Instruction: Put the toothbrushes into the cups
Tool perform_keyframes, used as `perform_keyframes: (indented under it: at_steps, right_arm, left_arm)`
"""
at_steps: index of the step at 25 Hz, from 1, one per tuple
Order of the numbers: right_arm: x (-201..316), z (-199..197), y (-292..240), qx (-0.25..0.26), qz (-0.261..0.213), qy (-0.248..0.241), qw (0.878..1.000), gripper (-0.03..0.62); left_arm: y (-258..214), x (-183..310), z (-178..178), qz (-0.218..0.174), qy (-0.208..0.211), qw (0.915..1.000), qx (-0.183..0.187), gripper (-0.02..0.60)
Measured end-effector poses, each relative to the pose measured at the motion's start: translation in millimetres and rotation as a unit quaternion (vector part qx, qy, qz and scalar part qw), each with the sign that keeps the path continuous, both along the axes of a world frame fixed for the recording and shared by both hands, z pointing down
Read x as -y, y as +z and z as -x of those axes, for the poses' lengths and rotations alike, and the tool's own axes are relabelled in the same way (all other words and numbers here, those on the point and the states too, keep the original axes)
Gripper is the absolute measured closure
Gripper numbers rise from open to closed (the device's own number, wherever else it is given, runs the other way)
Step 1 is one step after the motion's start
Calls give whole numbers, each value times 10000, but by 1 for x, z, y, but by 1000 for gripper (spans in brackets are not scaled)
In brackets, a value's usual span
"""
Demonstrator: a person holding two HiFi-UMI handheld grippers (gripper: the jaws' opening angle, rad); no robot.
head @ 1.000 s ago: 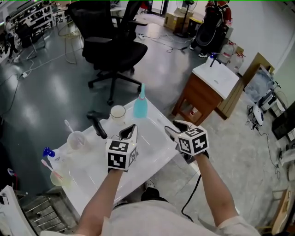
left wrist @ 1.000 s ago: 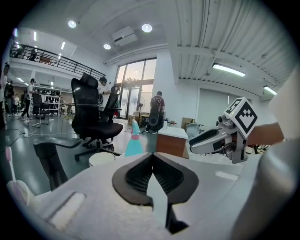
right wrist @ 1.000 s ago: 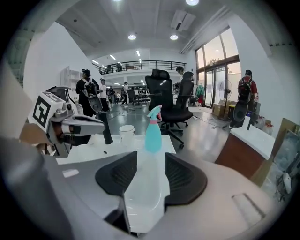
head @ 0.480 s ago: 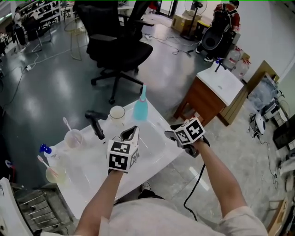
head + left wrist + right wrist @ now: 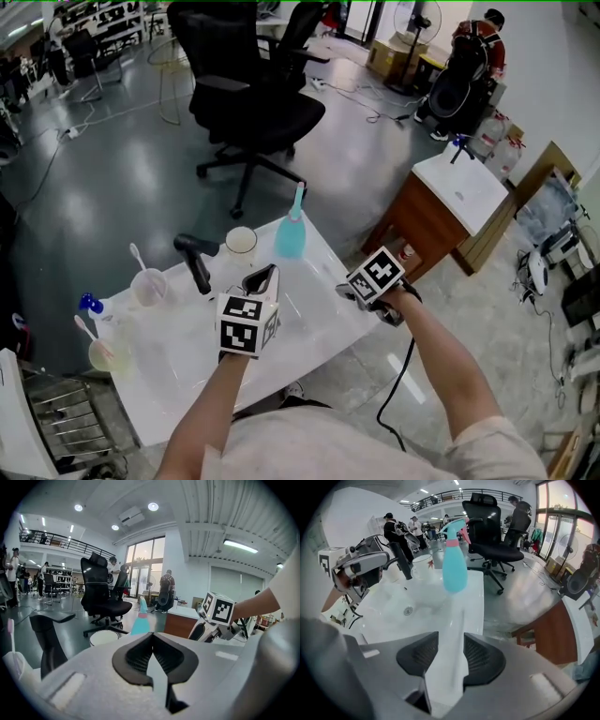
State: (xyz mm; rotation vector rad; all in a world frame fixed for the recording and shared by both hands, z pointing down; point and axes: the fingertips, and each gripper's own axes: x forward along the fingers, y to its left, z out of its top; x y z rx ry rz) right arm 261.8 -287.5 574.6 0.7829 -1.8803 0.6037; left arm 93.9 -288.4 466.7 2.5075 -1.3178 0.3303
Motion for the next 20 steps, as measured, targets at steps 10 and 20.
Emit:
perform_keyframes:
  at_steps: [10, 20]
  right_arm:
    - [9, -9, 28, -470, 595, -170, 9970, 428]
    - [11, -12, 47, -779, 894, -142, 9928, 475]
  left_arm:
    - [5, 13, -4, 55, -284, 9996, 41, 577]
    - [5, 19, -11, 22, -362, 9993, 134, 578]
